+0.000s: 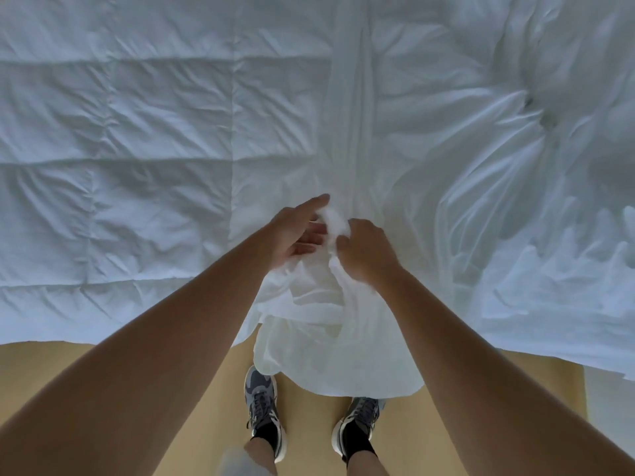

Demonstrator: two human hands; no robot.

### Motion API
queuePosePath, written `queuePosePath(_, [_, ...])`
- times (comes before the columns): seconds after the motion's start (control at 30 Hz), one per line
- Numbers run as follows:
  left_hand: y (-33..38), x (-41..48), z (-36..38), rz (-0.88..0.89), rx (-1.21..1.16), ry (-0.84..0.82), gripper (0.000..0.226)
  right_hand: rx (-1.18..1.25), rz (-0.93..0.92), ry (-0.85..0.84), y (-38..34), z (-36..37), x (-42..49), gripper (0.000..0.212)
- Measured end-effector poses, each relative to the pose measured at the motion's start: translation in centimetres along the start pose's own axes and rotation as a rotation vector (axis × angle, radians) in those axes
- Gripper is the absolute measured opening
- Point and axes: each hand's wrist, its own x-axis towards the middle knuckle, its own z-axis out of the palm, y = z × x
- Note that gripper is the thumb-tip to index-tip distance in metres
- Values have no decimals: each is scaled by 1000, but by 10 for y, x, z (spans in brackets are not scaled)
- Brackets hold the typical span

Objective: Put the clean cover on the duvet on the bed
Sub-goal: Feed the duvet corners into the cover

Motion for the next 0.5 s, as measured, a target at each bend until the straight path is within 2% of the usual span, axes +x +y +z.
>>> queuePosePath(0.07, [7,6,1,-17,-133,-80,68,203,-98,-163,-16,5,-10,19])
queuePosePath(0.17, [20,21,-16,22,-245,-69,56,-46,-210,-312,-40,26,-20,37])
queuePosePath(0.23, [24,40,-36,87,-182,53,47,-122,-188,-382,-51,35,-13,40])
queuePosePath(0.33, [22,69,-75,120,-46,292,46,-88,-118,-473,-74,34,16,25])
queuePosePath(0.4, [15,80,-102,157,81,412,42,40,-53,-385,-94,32,42,33])
queuePosePath(0.5, [-10,82,-143,190,269,503,40,319,139,48,-135,36,88,67])
